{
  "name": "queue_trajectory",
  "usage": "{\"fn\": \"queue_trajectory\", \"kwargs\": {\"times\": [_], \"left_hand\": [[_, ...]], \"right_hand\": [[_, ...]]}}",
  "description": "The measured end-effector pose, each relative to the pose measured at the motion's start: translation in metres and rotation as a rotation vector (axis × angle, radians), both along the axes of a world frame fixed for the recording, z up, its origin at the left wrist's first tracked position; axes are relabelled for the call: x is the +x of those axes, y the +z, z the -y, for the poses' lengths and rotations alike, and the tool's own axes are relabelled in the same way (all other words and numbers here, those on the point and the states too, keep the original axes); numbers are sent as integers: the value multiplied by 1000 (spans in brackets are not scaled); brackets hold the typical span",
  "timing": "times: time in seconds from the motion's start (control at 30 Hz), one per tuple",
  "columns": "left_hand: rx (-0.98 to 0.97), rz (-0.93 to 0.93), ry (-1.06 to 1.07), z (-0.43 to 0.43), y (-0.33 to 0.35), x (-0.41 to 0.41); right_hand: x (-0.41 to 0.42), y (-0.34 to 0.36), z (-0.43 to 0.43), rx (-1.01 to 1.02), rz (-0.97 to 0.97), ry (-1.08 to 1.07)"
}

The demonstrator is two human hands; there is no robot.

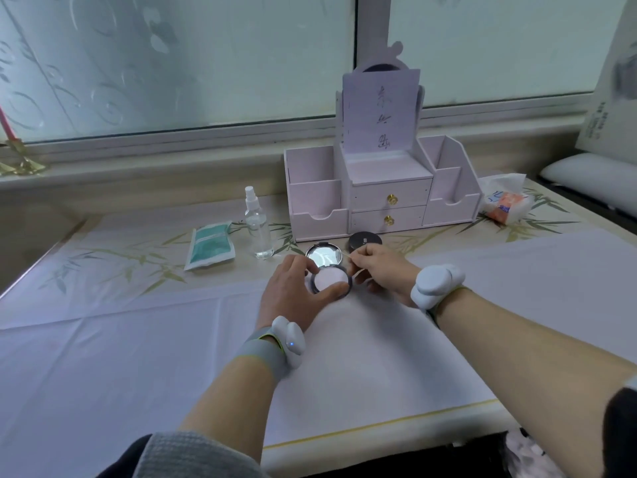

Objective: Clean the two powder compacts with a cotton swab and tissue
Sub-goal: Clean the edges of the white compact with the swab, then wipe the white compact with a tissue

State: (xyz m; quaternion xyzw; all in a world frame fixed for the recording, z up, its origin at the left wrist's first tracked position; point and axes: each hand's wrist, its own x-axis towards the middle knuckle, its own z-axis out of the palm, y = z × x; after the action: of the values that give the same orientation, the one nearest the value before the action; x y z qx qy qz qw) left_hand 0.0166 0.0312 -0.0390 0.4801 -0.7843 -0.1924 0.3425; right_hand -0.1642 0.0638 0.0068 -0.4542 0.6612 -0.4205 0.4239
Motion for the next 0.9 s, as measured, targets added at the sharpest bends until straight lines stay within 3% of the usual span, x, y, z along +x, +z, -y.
{"fn": "queue_trajectory", "kwargs": {"times": [0.17, 0.37, 0.5, 0.6, 0.77, 0.9], "left_hand": [[4, -96, 85, -2, 3, 3], [65, -145, 11, -29, 5, -4], [95, -139, 49, -39, 21, -2], [110, -119, 89, -46, 29, 0], [166, -156, 85, -61, 37, -20], [182, -162, -24, -86, 52, -56]], "right_hand": [[5, 0, -12, -32, 2, -9], [16, 5, -23, -65, -143, 76], [27, 10, -31, -55, -136, 107], [27, 15, -41, -44, -25, 83], [17, 28, -62, -89, 369, -47], [-4, 40, -86, -173, 419, -176]]}}
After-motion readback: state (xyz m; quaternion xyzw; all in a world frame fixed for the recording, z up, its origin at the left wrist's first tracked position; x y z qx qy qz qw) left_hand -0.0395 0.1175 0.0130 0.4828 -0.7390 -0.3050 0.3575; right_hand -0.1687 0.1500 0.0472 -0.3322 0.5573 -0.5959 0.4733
